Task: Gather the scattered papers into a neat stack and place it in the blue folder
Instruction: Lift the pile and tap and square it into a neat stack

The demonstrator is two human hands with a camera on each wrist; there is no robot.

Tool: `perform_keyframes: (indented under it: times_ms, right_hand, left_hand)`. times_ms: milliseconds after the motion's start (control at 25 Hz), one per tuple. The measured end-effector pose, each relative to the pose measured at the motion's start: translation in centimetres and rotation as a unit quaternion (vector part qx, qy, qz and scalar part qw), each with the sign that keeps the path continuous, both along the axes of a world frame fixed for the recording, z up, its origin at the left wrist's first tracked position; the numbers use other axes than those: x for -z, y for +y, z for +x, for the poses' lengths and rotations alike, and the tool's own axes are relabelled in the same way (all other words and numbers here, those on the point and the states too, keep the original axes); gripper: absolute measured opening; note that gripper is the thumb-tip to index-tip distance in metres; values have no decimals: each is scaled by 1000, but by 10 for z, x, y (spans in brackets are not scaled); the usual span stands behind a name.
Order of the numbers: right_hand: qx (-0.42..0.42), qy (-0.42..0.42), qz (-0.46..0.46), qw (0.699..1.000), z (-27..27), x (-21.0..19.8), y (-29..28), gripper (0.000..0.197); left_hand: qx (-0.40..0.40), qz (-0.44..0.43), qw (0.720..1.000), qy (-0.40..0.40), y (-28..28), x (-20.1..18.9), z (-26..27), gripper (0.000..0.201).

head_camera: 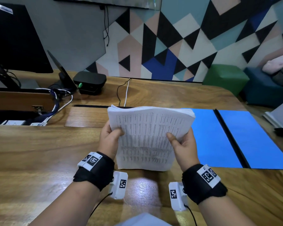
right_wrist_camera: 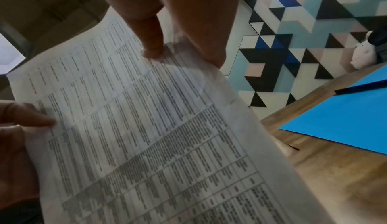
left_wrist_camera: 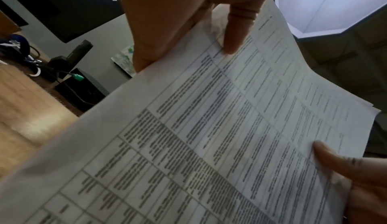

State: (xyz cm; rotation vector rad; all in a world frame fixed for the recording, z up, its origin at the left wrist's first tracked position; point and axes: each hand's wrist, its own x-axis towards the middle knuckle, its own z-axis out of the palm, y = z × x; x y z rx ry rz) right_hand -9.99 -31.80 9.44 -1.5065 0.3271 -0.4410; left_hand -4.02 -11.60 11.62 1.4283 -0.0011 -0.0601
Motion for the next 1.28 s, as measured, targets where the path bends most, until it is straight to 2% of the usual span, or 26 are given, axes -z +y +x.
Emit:
perform_keyframes:
  times_ms: [120,200,240,280,320,360,400,440,480,520,560,600,680,760,800,840,880,920,960,1000,1040,1160,1280]
  right_hand:
    - [-23,69,-22,997,-1,14,2,40]
    - [-4,87,-33,996,5,9,1,37]
    - [10,81,-48,996,8,0,-1,37]
    - [21,69,-94,993,12,-12,-7,35]
    - [26,62,-173,983,15,-26,-13,29]
    - [18,69,-274,959,19,-40,-17,24]
    - [6,89,-382,920,21,-55,-17,20]
    - [-7,102,-467,878,24,-68,-13,16]
    - [-23,104,-523,846,26,-77,-7,12]
    - [-41,97,-559,822,26,-85,2,12]
    - [-60,93,-583,805,28,-86,10,13]
    - [-74,93,-587,801,27,-86,14,13]
    - [-86,129,-559,814,24,-81,6,17]
    - [-74,206,-554,803,17,-75,-21,29]
    - [-57,232,-539,808,11,-70,-37,32]
    - [-38,238,-487,840,6,-63,-51,32]
    - [-26,218,-383,897,0,-52,-63,29]
    - [-26,178,-243,953,-5,-41,-67,25]
    - [-29,142,-105,984,-8,-27,-66,26]
    - [-34,121,-7,992,-9,-10,-62,34]
    - [-33,121,36,991,-8,7,-56,39]
    - [25,94,56,994,-2,35,-36,32]
    - [55,64,49,995,1,42,-32,27]
  left_hand:
    - [11,22,999,42,-4,11,-3,32]
    - [-7,31,998,59,-4,15,3,32]
    - [-40,53,997,39,-1,14,7,33]
    - [-91,104,990,-12,4,9,11,41]
    - [-138,179,969,-94,10,2,15,53]
    - [-150,255,936,-189,15,-9,20,64]
    - [-110,311,910,-252,16,-21,23,70]
    - [-38,332,903,-271,14,-30,26,70]
    - [37,323,909,-260,12,-35,28,63]
    - [89,278,929,-227,7,-34,28,50]
    - [112,208,956,-177,4,-30,27,34]
    - [104,145,976,-125,3,-22,26,25]
    - [57,101,992,-52,14,-1,24,25]
    - [30,61,998,-16,34,14,24,25]
    - [22,46,999,-5,44,19,25,25]
    - [12,36,999,4,53,23,24,25]
    - [3,32,999,12,60,26,24,25]
    - [-4,28,999,18,64,30,23,25]
    - [-6,21,999,25,65,33,23,25]
    - [-5,13,999,33,65,36,22,25]
    - [-2,7,999,39,63,38,23,26]
    - [-11,-16,998,51,60,47,23,28]
    - [-67,-25,995,71,63,56,25,28]
